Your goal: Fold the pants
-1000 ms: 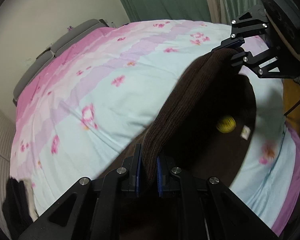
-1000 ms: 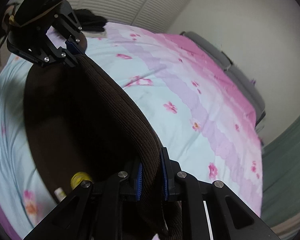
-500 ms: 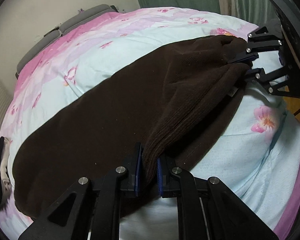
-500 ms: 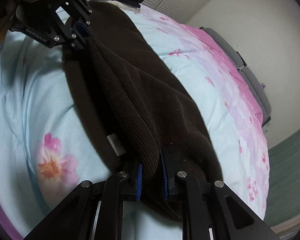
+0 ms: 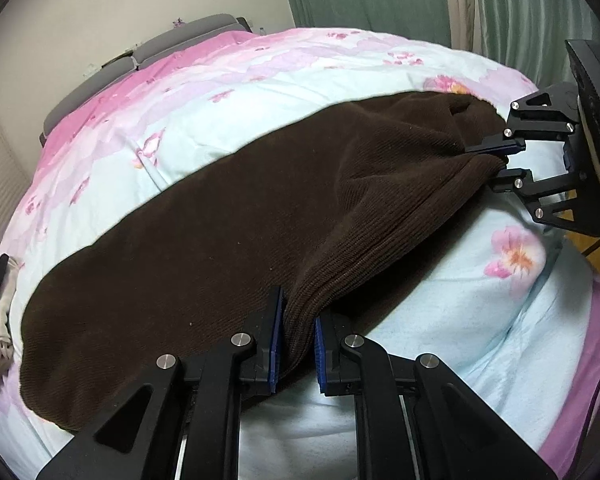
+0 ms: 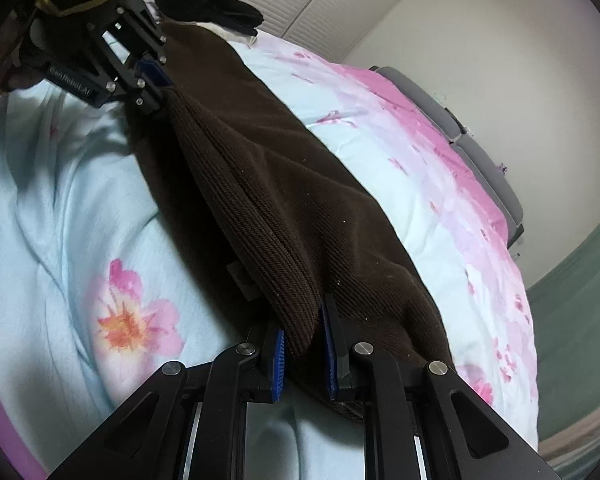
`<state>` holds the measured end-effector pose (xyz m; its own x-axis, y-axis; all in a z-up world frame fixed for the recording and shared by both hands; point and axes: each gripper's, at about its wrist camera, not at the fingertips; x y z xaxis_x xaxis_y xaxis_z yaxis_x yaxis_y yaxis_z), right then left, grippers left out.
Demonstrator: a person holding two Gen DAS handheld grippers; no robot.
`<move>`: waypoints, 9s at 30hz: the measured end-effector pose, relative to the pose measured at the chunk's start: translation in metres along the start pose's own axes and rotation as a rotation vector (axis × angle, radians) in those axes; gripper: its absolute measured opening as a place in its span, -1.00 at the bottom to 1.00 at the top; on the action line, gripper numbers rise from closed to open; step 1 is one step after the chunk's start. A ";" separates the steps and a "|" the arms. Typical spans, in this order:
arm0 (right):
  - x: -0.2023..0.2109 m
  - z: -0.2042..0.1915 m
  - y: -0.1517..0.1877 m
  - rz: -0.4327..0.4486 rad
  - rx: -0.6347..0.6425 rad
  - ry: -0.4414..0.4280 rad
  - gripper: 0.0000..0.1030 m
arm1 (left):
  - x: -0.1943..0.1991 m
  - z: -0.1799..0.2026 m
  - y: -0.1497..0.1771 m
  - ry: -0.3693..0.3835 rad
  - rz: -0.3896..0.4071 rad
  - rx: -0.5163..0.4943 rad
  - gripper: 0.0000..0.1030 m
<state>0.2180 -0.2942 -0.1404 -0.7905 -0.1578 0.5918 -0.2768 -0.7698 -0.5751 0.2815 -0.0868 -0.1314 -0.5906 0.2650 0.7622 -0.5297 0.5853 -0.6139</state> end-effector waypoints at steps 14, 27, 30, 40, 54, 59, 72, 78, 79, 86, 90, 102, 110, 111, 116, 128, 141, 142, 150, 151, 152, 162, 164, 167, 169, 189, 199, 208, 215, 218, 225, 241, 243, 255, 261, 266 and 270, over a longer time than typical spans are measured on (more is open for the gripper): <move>-0.013 -0.023 0.006 -0.002 0.058 0.105 -0.23 | 0.012 0.003 0.009 -0.058 0.038 0.047 -0.02; 0.056 0.014 -0.033 0.065 -0.267 0.266 0.66 | 0.106 -0.076 0.052 -0.220 0.127 0.342 0.37; 0.062 0.007 -0.056 0.093 -0.449 0.195 0.66 | 0.112 -0.112 0.072 -0.280 0.108 0.454 0.37; 0.037 -0.057 -0.122 0.154 -0.673 0.007 0.66 | 0.099 -0.176 0.107 -0.199 0.111 0.701 0.30; 0.023 -0.065 -0.123 0.097 -0.711 0.021 0.66 | 0.058 -0.202 0.112 -0.095 0.146 0.807 -0.46; 0.013 -0.057 -0.112 0.055 -0.766 0.021 0.66 | 0.074 -0.189 0.122 -0.137 0.163 0.769 -0.48; 0.006 -0.051 -0.079 -0.032 -0.869 0.044 0.60 | 0.085 -0.170 0.110 -0.283 0.166 0.662 -0.37; 0.033 -0.019 -0.047 -0.042 -0.906 0.159 0.60 | 0.116 -0.124 0.078 -0.372 0.247 0.513 0.07; 0.038 -0.010 -0.036 -0.048 -0.924 0.185 0.60 | 0.118 -0.119 0.073 -0.378 0.250 0.496 0.07; 0.045 0.046 0.021 -0.085 -1.109 0.272 0.60 | 0.093 -0.100 0.039 -0.286 0.240 0.518 0.08; 0.031 0.072 0.049 -0.103 -1.255 0.242 0.58 | 0.068 -0.091 0.028 -0.301 0.221 0.469 0.08; 0.008 0.094 0.061 -0.111 -1.309 0.243 -0.62 | 0.026 -0.110 0.043 -0.376 0.115 0.504 0.08; 0.003 0.091 0.066 -0.193 -1.279 0.272 -0.37 | 0.034 -0.108 0.044 -0.351 0.114 0.514 0.08; 0.008 0.092 0.063 -0.191 -1.271 0.282 -0.29 | 0.041 -0.106 0.040 -0.345 0.127 0.508 0.08; 0.048 0.110 0.042 -0.135 -1.199 0.331 0.29 | 0.065 -0.092 0.015 -0.314 0.185 0.481 0.22; -0.050 0.225 -0.077 -0.055 -0.645 -0.297 0.29 | 0.026 -0.024 -0.053 -0.119 0.213 0.529 0.22; -0.225 0.147 -0.116 -0.429 -0.134 -0.970 -0.41 | -0.006 -0.006 -0.040 -0.145 0.148 0.506 0.22; -0.228 0.138 -0.111 -0.460 -0.111 -0.986 -0.41 | -0.007 -0.006 -0.037 -0.144 0.143 0.499 0.22; -0.210 0.111 -0.096 -0.464 -0.098 -1.007 -0.39 | -0.011 -0.008 -0.027 -0.113 0.131 0.511 0.22; -0.210 0.111 -0.097 -0.468 -0.092 -0.987 -0.39 | -0.011 -0.007 -0.027 -0.111 0.130 0.511 0.22; -0.212 0.113 -0.100 -0.466 -0.089 -0.965 -0.35 | -0.011 -0.007 -0.026 -0.109 0.132 0.510 0.22; -0.234 0.121 -0.102 -0.438 -0.279 -1.092 -0.71 | -0.002 -0.009 -0.026 -0.131 0.151 0.503 0.22; -0.227 0.127 -0.102 -0.405 -0.282 -1.068 -0.78 | 0.001 -0.010 -0.025 -0.136 0.160 0.504 0.22; -0.212 0.145 -0.105 -0.343 -0.306 -1.010 -0.81 | 0.003 -0.012 -0.026 -0.150 0.170 0.501 0.22; -0.198 0.162 -0.109 -0.282 -0.321 -0.967 -0.82 | 0.002 -0.014 -0.026 -0.158 0.175 0.502 0.22; -0.146 0.198 -0.087 -0.246 -0.462 -0.520 -0.10 | 0.008 -0.043 0.001 -0.246 0.117 0.600 0.22; -0.016 0.175 -0.005 -0.214 -0.745 -0.016 -0.05 | 0.028 -0.040 0.005 -0.257 0.127 0.584 0.24; 0.002 0.174 0.065 -0.224 -1.072 0.070 0.43 | 0.030 -0.026 -0.009 -0.230 0.107 0.538 0.25; -0.051 0.198 0.101 -0.241 -1.307 -0.296 0.31 | 0.031 -0.004 -0.024 -0.216 0.112 0.464 0.25; -0.054 0.189 0.109 -0.246 -1.356 -0.330 -0.27 | 0.031 0.002 -0.026 -0.206 0.115 0.444 0.25; -0.023 0.170 0.114 -0.231 -1.359 -0.256 -0.39 | 0.018 -0.008 -0.023 -0.182 0.082 0.486 0.25; 0.026 0.128 0.144 -0.081 -1.749 -0.183 0.63 | 0.037 -0.003 -0.061 -0.170 0.173 0.374 0.31; 0.018 0.122 0.143 -0.064 -1.783 -0.201 0.63 | 0.036 -0.003 -0.066 -0.168 0.169 0.365 0.31; -0.045 0.114 0.131 -0.052 -1.873 -0.213 0.64 | 0.032 -0.003 -0.065 -0.174 0.149 0.374 0.31; -0.064 0.117 0.107 0.055 -1.810 -0.293 0.02 | 0.039 -0.011 -0.048 -0.197 0.135 0.397 0.31; -0.054 0.119 0.089 0.087 -1.778 -0.257 -0.36 | 0.057 -0.035 -0.027 -0.238 0.138 0.444 0.31; -0.023 0.124 0.040 0.116 -1.591 -0.116 -0.36 | 0.072 -0.060 -0.008 -0.287 0.148 0.484 0.31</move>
<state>0.2932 -0.3976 -0.1070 -0.8237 -0.2681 0.4997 -0.5409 0.6360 -0.5504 0.2798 -0.0262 -0.0594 -0.7852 0.0592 0.6164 -0.6071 0.1227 -0.7851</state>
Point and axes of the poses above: each gripper's, at about its wrist camera, not at the fingertips, and x roughly against the way its jaws point, z to its right, y to its underside, and after that the axes turned 1 degree about -x, right-handed
